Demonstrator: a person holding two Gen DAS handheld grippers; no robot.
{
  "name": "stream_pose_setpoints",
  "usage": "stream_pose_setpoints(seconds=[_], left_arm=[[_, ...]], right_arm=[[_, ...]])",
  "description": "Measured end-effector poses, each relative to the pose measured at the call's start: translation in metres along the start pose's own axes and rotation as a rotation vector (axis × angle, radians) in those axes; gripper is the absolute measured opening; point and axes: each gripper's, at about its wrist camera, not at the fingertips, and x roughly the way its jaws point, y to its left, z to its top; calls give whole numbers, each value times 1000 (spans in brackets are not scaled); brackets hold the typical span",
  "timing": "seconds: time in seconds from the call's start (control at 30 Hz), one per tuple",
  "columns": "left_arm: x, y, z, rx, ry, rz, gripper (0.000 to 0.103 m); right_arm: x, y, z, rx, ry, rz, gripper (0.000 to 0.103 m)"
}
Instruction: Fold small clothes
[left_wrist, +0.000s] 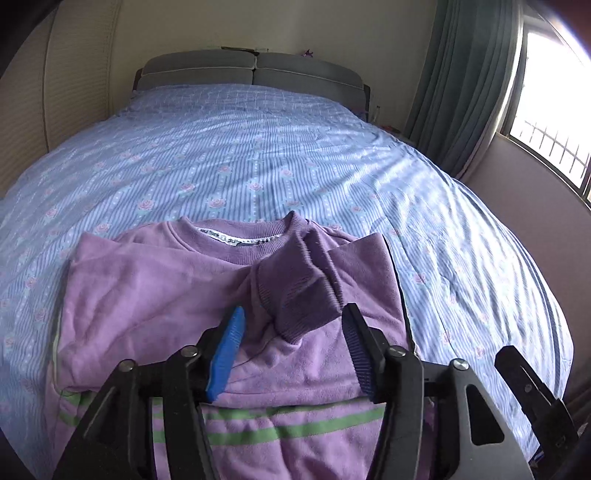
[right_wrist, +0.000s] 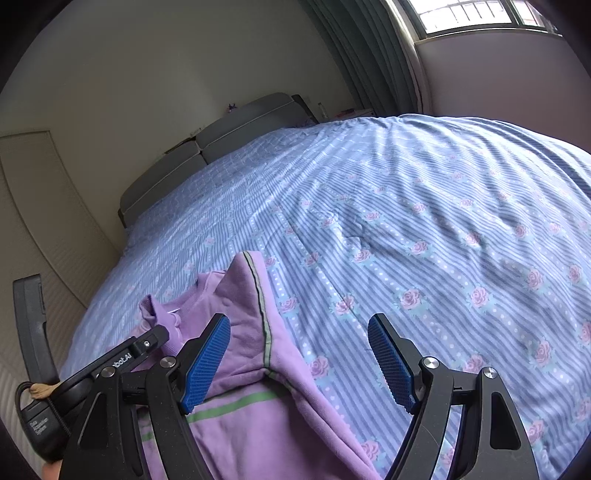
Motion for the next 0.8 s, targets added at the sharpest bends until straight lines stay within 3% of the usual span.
stream_pose_setpoints(seconds=[0.13,0.3,0.57,0.67,0.77,0.8], left_arm=[[-18,24,-9,8,-7,31,57],[-24,72,-17,-11,-8,128,57],[-17,123,-33,-147,35,134,57],[-15,128,-35,-163,21,134,57],[-12,136,-36,-200,22,118,57],[-10,138,-36,-210,23,111,57]], right_arm=[[2,5,-3,-19,0,-1,78],[7,27,-9,-99,-6,18,78],[49,114,0,-438,30,109,78],[71,134,3,-511,58,96,78],[99,143,6,-521,145,96,77],[107,144,5,-522,175,100,67]])
